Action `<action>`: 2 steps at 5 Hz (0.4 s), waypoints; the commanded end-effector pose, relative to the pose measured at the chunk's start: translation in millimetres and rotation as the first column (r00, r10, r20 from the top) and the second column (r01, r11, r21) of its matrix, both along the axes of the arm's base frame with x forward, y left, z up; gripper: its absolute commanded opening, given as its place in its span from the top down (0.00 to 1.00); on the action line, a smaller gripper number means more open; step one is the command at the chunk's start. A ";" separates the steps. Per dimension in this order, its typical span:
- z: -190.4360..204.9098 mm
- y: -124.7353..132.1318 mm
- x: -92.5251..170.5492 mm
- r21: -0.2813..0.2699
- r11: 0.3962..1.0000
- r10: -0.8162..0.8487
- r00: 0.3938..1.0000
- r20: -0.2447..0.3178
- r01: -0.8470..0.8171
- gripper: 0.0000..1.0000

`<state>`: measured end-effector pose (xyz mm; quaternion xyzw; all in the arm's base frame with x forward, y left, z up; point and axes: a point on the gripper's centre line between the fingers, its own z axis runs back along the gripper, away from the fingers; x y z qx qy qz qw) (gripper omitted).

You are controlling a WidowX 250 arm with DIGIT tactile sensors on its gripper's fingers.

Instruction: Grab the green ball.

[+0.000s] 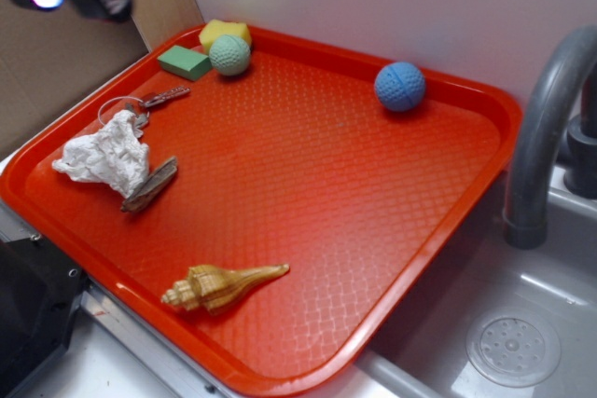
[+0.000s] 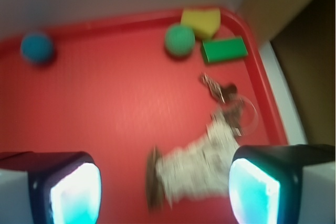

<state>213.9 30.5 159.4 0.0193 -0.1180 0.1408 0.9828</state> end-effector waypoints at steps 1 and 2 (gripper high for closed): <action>-39.5 32.9 93.1 0.029 1.000 0.007 1.000 0.020 -0.007 0.00; -55.5 30.5 109.7 0.003 0.999 -0.045 0.999 0.018 0.045 0.00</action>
